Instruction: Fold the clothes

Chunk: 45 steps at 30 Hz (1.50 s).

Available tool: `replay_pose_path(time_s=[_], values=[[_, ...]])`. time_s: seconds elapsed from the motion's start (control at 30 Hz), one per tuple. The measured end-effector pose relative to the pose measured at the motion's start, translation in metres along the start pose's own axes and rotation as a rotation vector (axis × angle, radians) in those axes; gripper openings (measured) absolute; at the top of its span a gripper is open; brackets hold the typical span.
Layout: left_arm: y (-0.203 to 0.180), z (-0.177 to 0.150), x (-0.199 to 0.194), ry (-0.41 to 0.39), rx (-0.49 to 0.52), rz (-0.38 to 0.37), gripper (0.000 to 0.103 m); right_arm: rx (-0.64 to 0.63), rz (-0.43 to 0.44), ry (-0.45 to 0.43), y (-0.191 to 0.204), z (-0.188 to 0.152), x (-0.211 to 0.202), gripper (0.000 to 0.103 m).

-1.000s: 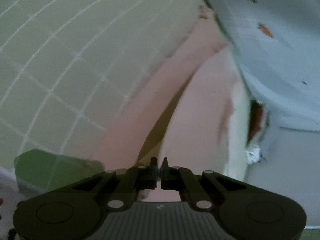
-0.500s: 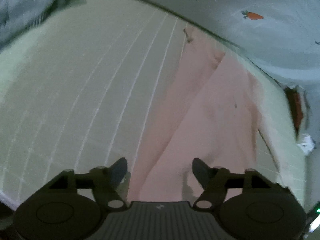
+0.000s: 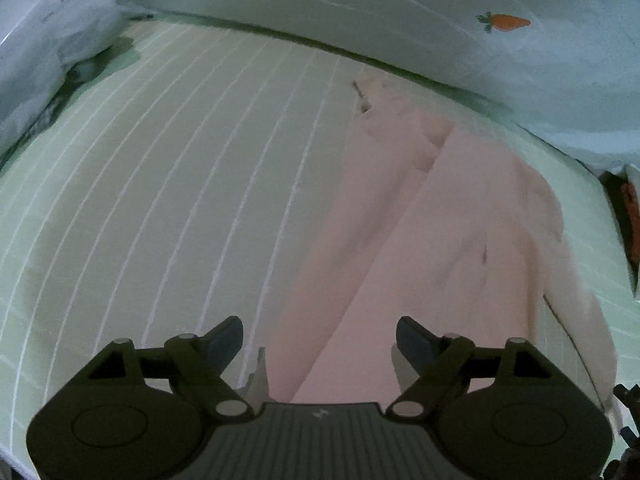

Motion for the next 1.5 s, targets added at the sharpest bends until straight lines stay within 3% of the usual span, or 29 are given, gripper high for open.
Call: replay_pose_path(time_s=[0.33, 0.57, 0.6, 0.67, 0.73, 0.8, 1.0, 1.33, 1.5], values=[[-0.011, 0.038, 0.022, 0.018, 0.053, 0.027, 0.085, 0.047, -0.127, -0.020, -0.015, 0.023, 0.036, 0.103], [-0.004, 0.028, 0.021, 0.040, 0.031, 0.032, 0.085, 0.019, -0.104, -0.011, -0.013, 0.023, 0.033, 0.102], [-0.001, 0.025, 0.019, 0.042, 0.022, 0.031, 0.085, 0.003, -0.089, -0.002, -0.012, 0.023, 0.032, 0.096], [0.004, 0.021, 0.014, 0.039, 0.000, 0.026, 0.085, -0.038, -0.044, 0.005, -0.006, 0.024, 0.027, 0.070], [0.009, 0.018, 0.009, 0.031, -0.010, 0.020, 0.085, -0.083, 0.021, 0.039, 0.005, 0.021, 0.021, 0.013], [0.012, 0.014, 0.005, 0.025, -0.004, 0.019, 0.085, -0.112, 0.059, 0.077, 0.016, 0.017, 0.017, 0.011], [0.040, -0.002, -0.016, 0.019, 0.004, 0.027, 0.085, -0.243, 0.179, 0.049, 0.063, -0.015, -0.026, 0.010], [0.103, -0.027, -0.040, 0.032, 0.021, 0.024, 0.085, -0.224, 0.424, 0.078, 0.149, -0.078, -0.109, 0.010], [0.130, -0.035, -0.044, 0.046, 0.022, 0.017, 0.085, -0.215, 0.580, 0.176, 0.195, -0.121, -0.146, 0.010]])
Point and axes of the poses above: each gripper's, at about its wrist camera, not at the fingertips, and x roughly the way its jaws point, y to its left, z to its top, the point moved 5 cm from there along x, roughly the way its jaws point, and after that the axes turned 15 degrees about x, right-handed, at the moved point
